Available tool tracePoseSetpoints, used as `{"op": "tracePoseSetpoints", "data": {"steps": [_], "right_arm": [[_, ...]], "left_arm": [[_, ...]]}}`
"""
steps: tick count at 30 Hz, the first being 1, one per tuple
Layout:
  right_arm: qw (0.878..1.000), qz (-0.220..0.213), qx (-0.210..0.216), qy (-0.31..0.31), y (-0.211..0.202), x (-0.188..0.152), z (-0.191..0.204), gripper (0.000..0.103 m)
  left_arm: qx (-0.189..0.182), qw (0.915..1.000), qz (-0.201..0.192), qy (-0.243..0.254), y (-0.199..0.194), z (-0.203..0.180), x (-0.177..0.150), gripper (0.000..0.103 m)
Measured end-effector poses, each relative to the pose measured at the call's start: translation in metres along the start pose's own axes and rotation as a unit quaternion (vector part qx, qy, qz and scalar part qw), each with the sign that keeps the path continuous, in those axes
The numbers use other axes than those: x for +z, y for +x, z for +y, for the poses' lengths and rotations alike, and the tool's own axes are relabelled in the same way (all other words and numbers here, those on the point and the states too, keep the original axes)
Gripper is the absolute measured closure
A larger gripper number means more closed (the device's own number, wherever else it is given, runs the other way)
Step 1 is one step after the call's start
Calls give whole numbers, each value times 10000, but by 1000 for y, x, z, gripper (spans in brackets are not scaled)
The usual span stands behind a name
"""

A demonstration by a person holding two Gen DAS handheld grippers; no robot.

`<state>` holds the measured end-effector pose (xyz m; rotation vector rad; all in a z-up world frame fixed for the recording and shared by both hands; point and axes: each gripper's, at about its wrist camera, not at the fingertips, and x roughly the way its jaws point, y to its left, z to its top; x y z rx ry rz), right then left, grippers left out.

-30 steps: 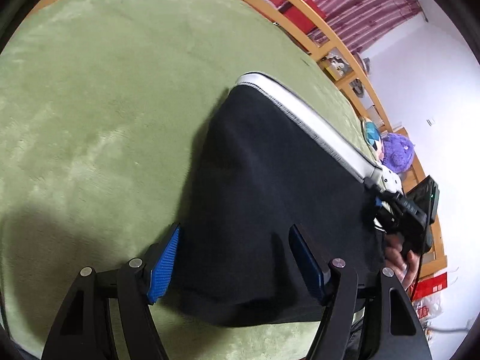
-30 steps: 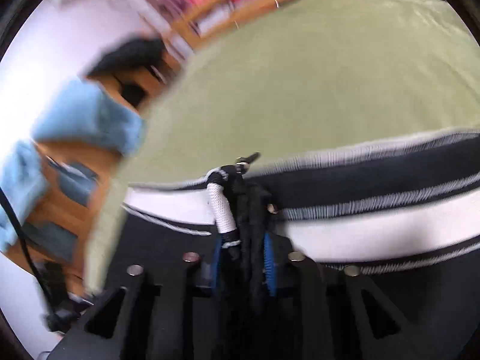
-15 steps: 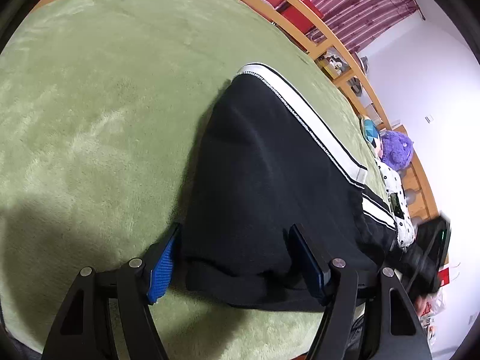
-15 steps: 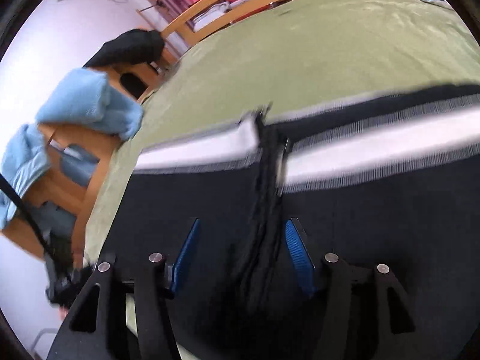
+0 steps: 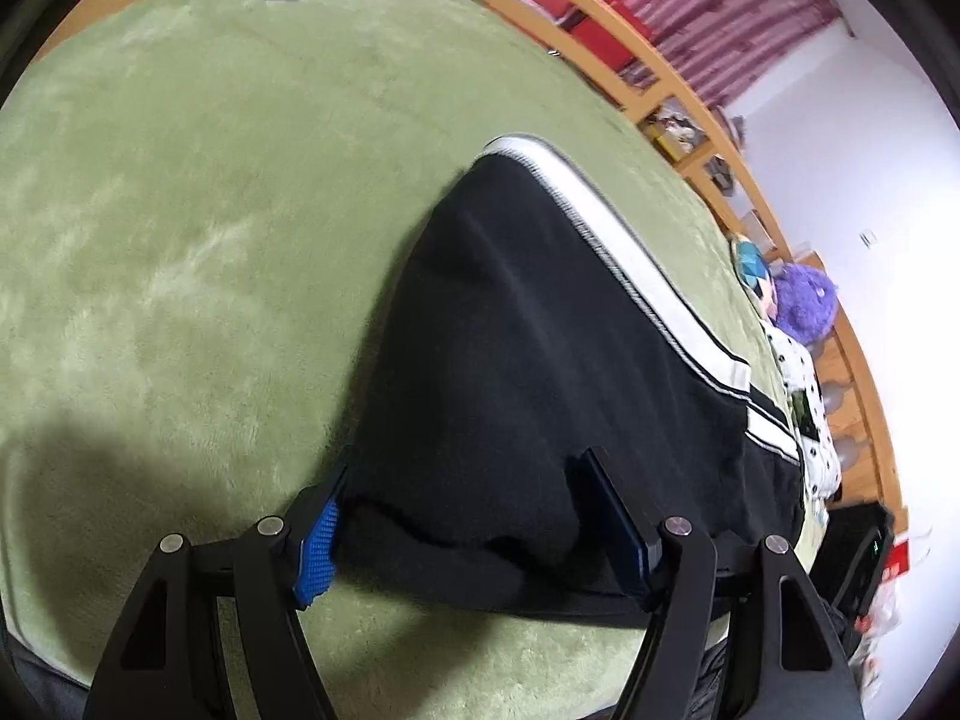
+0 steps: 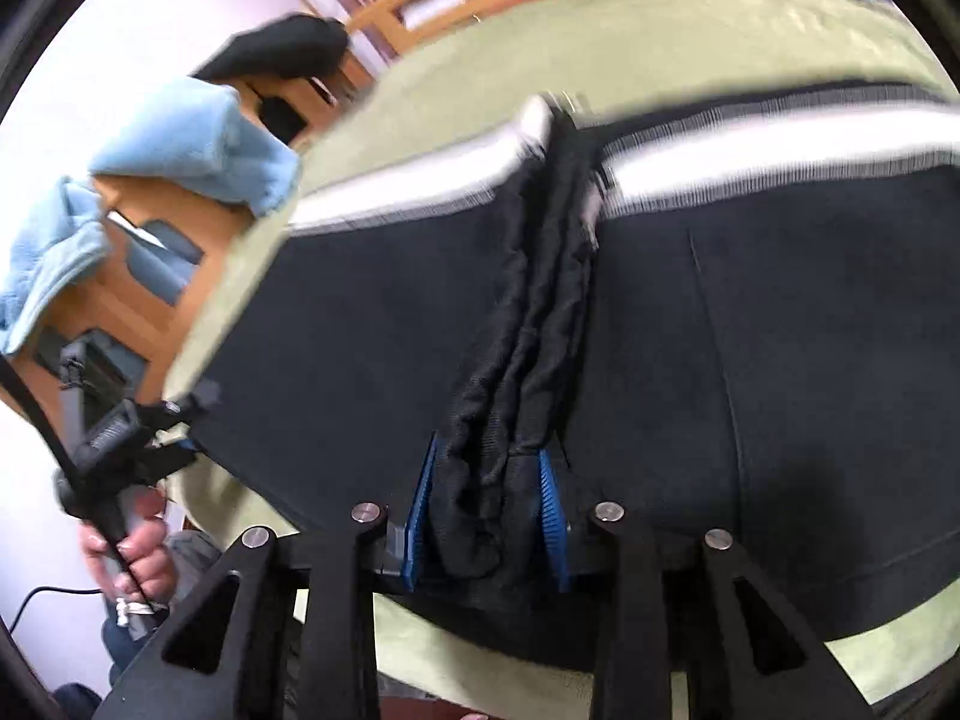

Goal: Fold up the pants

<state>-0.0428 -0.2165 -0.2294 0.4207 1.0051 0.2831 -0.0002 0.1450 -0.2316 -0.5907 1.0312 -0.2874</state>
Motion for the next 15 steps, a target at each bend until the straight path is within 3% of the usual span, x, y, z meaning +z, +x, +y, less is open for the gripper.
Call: {"op": "tracePoseSetpoints", "data": {"steps": [5,7,9,11,15], "right_arm": [[9995,-20,249,180,-23,-1,-12,65],[9997,-4,211,88,-34,-2,-17,62],[10000,-54,51,-47,-36,-5,-12,52],[9998,-172,-73,-54,-49,-6,-16,50],[9946,-680,-779,-19,-99,-9,-43,50]], "left_arm": [[66,9999,-84,-105,5,-1,1,35],[311,9994,-172,-27,4,-6,2,51],[201,9994,-286,69,-6,-14,5,78],[169,9988,-417,218,-21,-30,11,81],[289,9923,-816,884,-54,-88,21,82]]}}
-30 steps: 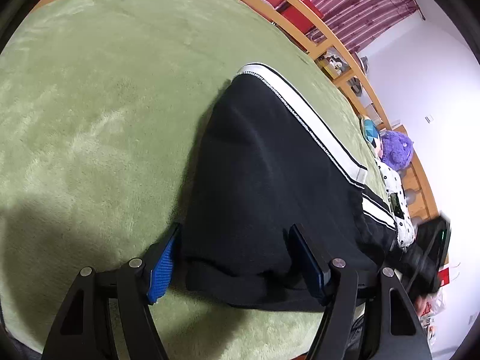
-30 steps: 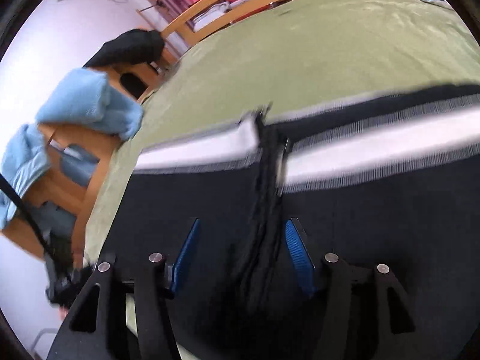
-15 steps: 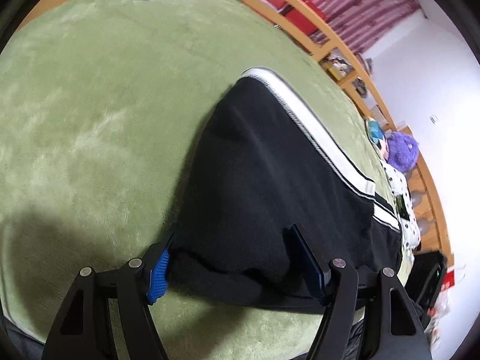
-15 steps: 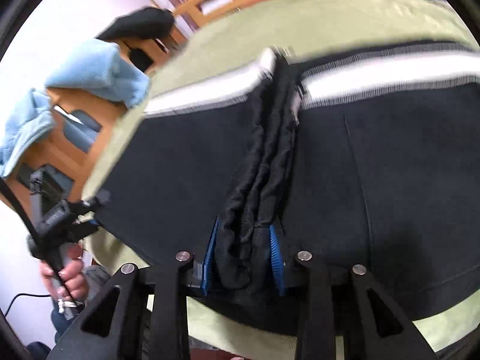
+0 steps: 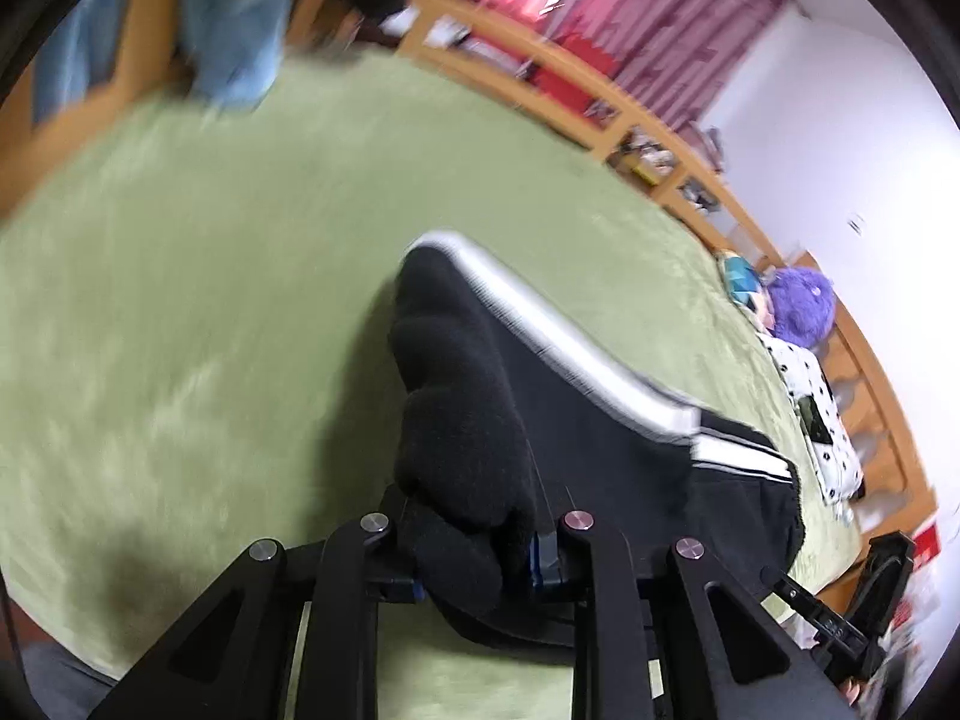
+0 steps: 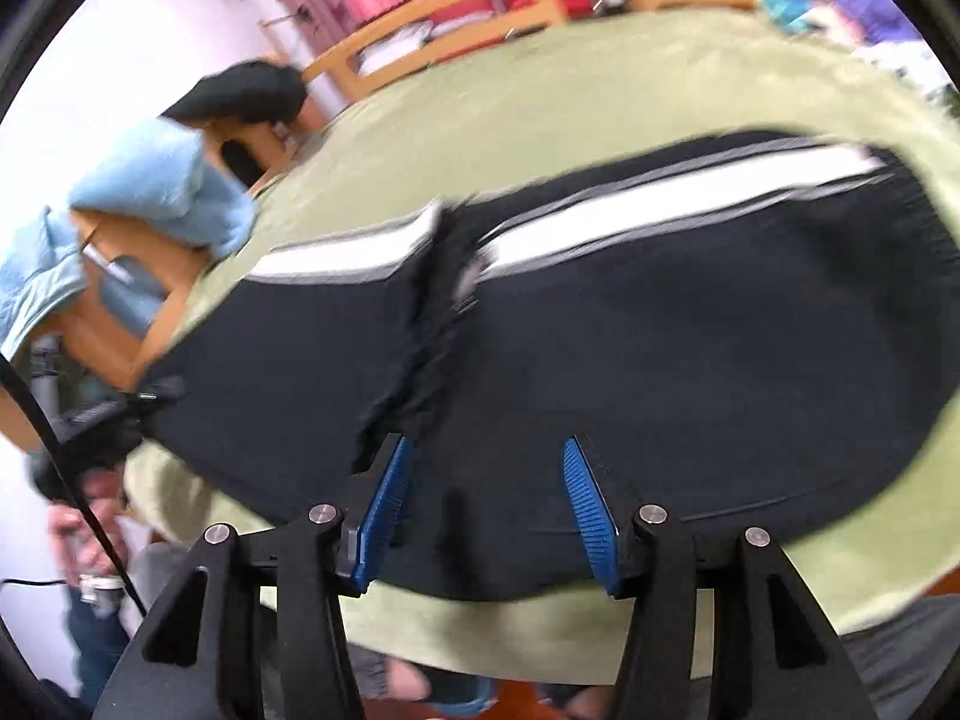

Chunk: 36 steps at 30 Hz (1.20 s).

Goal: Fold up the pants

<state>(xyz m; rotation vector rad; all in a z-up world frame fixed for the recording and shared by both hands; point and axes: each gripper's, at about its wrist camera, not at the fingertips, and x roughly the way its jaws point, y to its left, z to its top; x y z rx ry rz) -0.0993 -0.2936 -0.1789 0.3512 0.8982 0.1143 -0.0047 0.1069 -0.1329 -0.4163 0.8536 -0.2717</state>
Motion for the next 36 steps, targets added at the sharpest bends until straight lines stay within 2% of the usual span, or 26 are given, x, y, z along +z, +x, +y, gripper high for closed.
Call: {"op": "tracePoseSetpoints", "data": {"steps": [4,7,11,15,17,19,20,21,23,25,30,34,36], "right_arm": [[9987,-275,-286,307,-39,2,-48,50],[9969,-482,-472,402,-64,3,-75,50],[9920,-732,-869,558,-96,1,-121,50],[9863,-906,-807,1121,-120,-6,-166,50],[9824,-946,-818,1386,-129,-11,-187,50],[9804,-928,-859,1508,-131,-12,-196,50],[9792,-944,-911,1545,-134,-14,-201,50],[9782,-960,-959,1571,-138,-16,-208,50],[9767,-961,-1041,1613,-146,-17,-221,50],[9754,-1033,-1045,1645,-147,-11,-223,49],[9750,-1278,-746,1654,-146,4,-237,46],[9794,-1267,-332,1538,-117,28,-232,43],[9839,-1090,-313,1379,-95,34,-227,44]], "left_arm": [[8,9963,-304,799,-27,-72,17,82],[-55,9881,-484,1462,-40,-143,22,82],[-412,9755,-521,2097,-41,-242,22,82],[-963,9607,-313,2585,-10,-343,3,82],[-1268,9543,-66,2706,13,-385,-11,82],[-1610,9454,292,2817,36,-417,-26,76],[-1767,9411,425,2852,45,-426,-33,67],[-1907,9378,493,2859,50,-430,-39,58],[-2064,9364,462,2799,53,-428,-46,48],[-1992,9378,379,2817,54,-416,-51,42],[-1226,9551,609,2629,81,-377,-55,42],[-666,9713,906,2095,108,-326,-60,42],[-465,9741,1092,1924,116,-303,-70,42]]}}
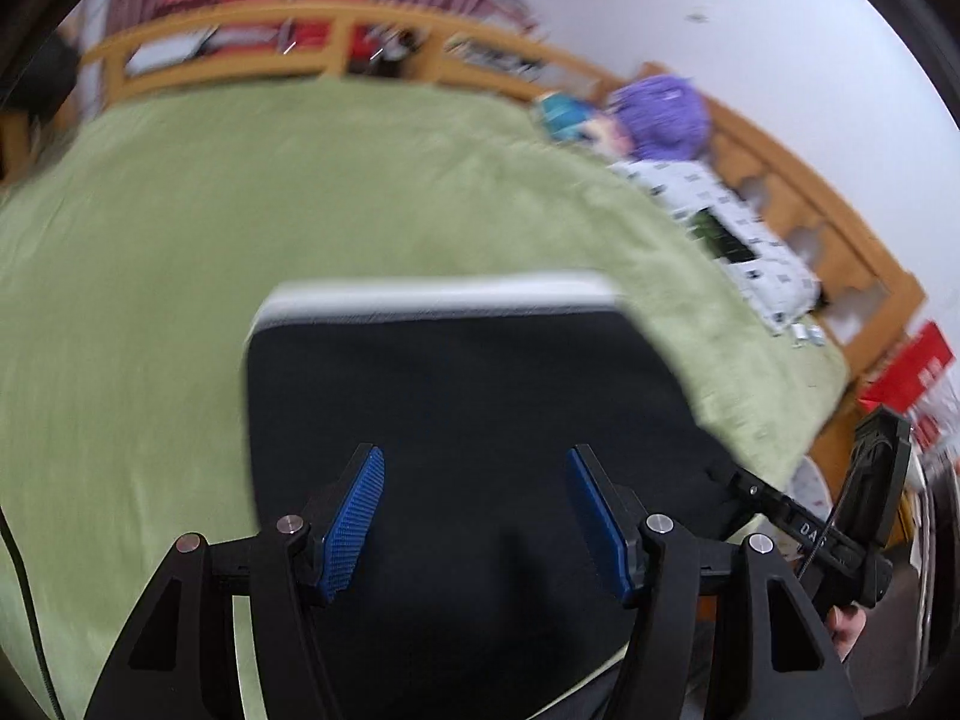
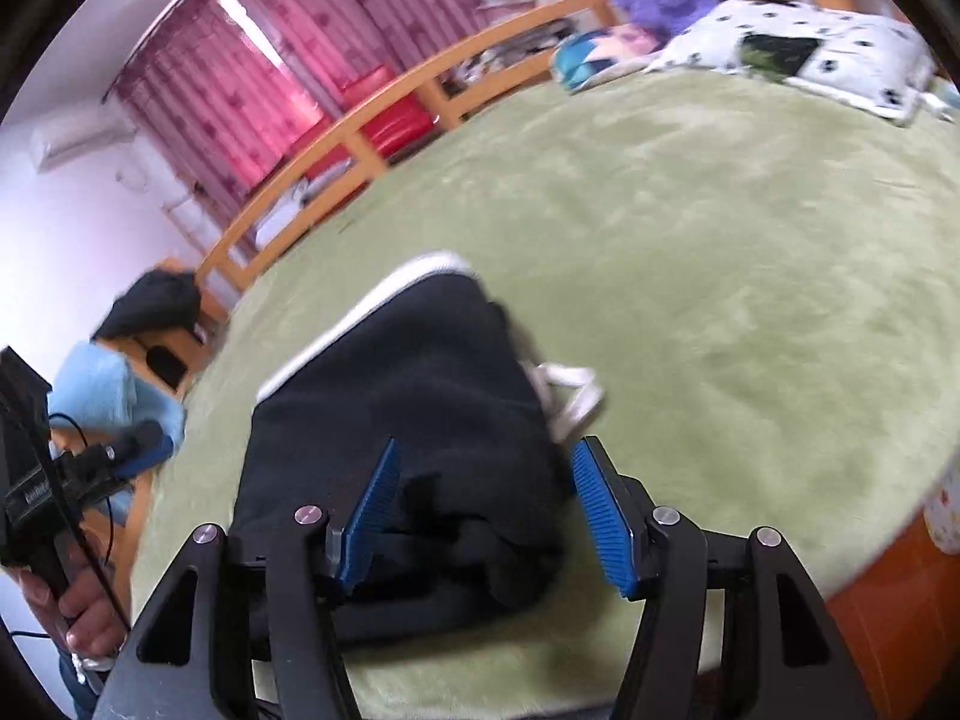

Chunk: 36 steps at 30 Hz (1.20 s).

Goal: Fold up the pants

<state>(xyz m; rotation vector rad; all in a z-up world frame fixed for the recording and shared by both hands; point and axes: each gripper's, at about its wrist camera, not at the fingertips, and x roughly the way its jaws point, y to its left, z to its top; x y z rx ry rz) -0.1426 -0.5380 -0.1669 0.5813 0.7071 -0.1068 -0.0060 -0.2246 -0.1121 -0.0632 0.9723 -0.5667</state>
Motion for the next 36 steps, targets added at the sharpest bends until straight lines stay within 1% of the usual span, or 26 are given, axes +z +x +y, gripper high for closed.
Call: {"op": "tracePoseSetpoints", "data": {"steps": [1,3,4,5,7,8,10,12,14,16,17,20,21,22,23,24,26,28,29,31,33,36], "right_arm": [[9995,225,-139,-148,13,-6,4,45],[9979,395,-405,-330,26,-20,4,46],[9973,455,-457,-354,30,-28,2,46],[9972,613,-361,-239,35,-38,-5,46],[9970,760,-153,-17,37,-45,-14,46],[9968,794,-73,0,36,-46,-16,46],[9968,789,-102,-105,29,-42,-15,45],[9971,701,-173,-247,19,-34,-8,44],[9976,518,-207,-414,7,-26,1,43],[9970,545,-177,-511,4,-26,7,42],[9963,602,-246,-556,6,-27,9,42],[9963,620,-309,-510,11,-34,6,43],[9967,617,-312,-417,12,-36,4,43],[9971,611,-301,-344,13,-38,3,43],[9974,594,-301,-279,14,-39,2,43],[9975,582,-305,-256,14,-40,1,43],[9976,560,-353,-217,13,-40,1,45],[9976,525,-397,-213,9,-41,2,45],[9978,509,-385,-194,8,-41,2,45],[9978,529,-369,-150,8,-44,1,45],[9971,594,-458,-115,12,-48,-1,44],[9967,684,-422,-106,12,-46,-2,43]], "left_arm": [[79,9999,125,-58,5,8,-10,42],[180,9986,472,-180,19,21,-39,42],[177,9975,644,-226,27,25,-52,42],[186,9974,651,-227,31,28,-66,41],[265,9990,370,-1,26,24,-84,41],[292,9988,390,75,23,22,-85,41],[220,9983,527,68,14,22,-81,40],[-22,9985,542,-124,1,30,-76,39],[-198,9977,609,-237,-8,41,-81,37],[-77,9973,704,-179,-10,49,-92,37],[14,9971,741,-148,-9,54,-101,37],[-75,9960,851,-272,-1,62,-114,37],[-100,9962,824,-278,3,63,-117,39],[-100,9970,730,-255,5,64,-116,44],[-74,9976,643,-252,6,63,-114,57],[-72,9978,591,-308,7,62,-108,74],[-272,9982,418,-326,-6,64,-104,81],[-344,9988,332,-89,-21,64,-107,84],[-371,9986,362,-50,-24,66,-111,84],[-439,9972,576,-172,-18,72,-120,84],[-439,9960,734,-265,-6,71,-123,84],[-535,9954,749,-264,-15,73,-115,78]]}}
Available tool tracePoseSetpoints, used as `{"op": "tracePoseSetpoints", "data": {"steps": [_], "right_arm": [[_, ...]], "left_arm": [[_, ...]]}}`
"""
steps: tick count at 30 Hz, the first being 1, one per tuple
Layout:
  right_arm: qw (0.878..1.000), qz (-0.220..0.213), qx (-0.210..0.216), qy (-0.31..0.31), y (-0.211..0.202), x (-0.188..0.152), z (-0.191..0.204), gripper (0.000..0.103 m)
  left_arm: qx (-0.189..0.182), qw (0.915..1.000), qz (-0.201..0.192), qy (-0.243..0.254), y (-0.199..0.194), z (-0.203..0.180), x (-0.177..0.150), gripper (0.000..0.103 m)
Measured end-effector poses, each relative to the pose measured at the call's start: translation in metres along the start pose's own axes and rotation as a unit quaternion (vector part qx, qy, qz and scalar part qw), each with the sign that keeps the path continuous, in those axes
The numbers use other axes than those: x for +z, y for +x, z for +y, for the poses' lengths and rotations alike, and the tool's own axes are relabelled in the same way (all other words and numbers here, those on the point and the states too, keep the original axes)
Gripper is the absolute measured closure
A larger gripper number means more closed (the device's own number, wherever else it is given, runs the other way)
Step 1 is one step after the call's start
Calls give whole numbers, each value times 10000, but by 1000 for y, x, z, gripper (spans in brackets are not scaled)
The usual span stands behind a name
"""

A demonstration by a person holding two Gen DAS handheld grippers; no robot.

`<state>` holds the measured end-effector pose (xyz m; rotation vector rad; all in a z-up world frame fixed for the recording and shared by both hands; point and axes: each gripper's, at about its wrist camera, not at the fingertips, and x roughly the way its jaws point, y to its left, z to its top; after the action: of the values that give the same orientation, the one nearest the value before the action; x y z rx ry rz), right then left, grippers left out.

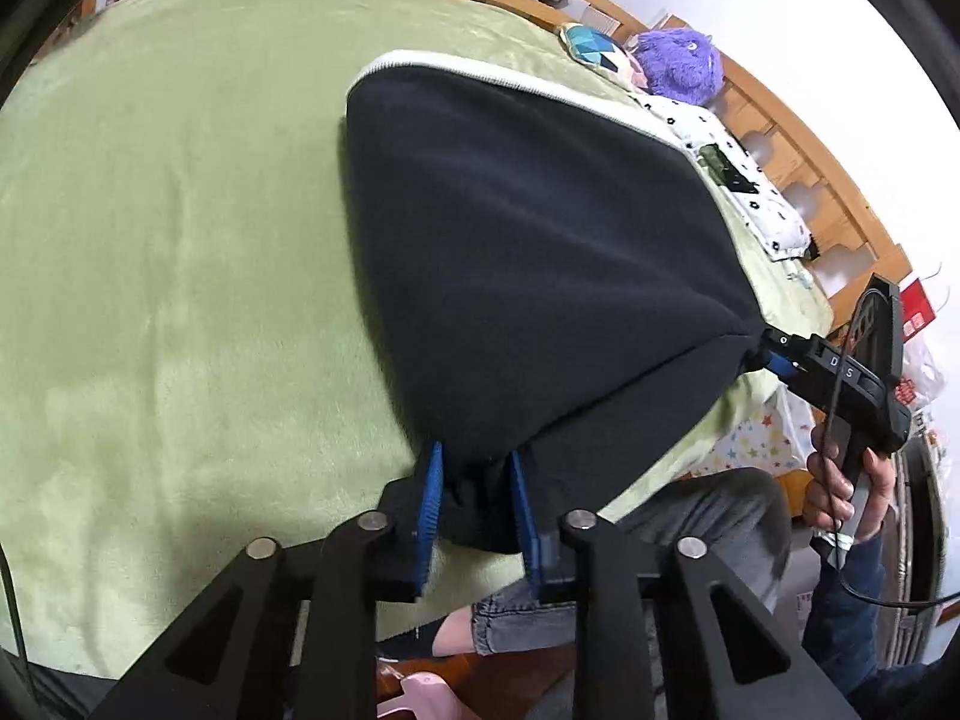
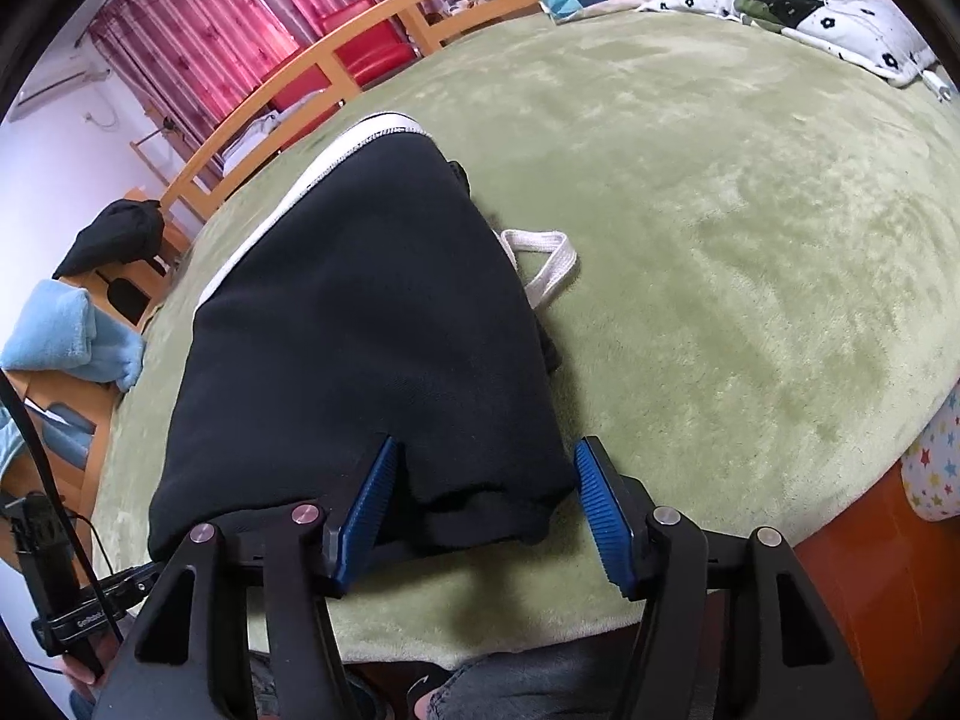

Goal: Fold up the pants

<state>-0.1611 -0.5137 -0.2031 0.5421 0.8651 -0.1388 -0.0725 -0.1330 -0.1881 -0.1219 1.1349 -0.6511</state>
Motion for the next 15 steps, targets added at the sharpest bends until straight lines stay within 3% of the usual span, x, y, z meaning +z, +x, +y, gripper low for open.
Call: {"op": "tracePoseSetpoints", "data": {"steps": [1,2,3,4,5,8,10,12,15], "right_arm": [[10000,15,-6,-44,-3,2,1,43],[9999,-1,-32,-126,-8,7,2,43],[9997,-97,-112,-214,-16,13,4,43],[9991,-252,-184,-301,-25,19,6,41],[9986,-350,-196,-346,-30,24,8,36],[9979,-418,-156,-472,-27,46,14,35],[9977,-273,-248,-564,-12,58,16,47],[9973,-138,-374,-616,3,68,19,67],[9976,56,-353,-597,20,76,19,67]], "left_arm": [[6,10000,-9,22,-6,-1,3,75],[82,9999,-63,92,-14,-1,5,62],[157,9997,-123,171,-19,-2,7,41],[198,9992,-224,262,-24,-3,10,35],[171,9986,-361,341,-28,-3,15,34],[174,9985,-427,279,-23,-3,45,34],[117,9986,-483,167,-14,-3,66,35],[264,9989,-374,120,2,-2,81,36],[431,9987,-268,-48,24,3,93,37]]}}
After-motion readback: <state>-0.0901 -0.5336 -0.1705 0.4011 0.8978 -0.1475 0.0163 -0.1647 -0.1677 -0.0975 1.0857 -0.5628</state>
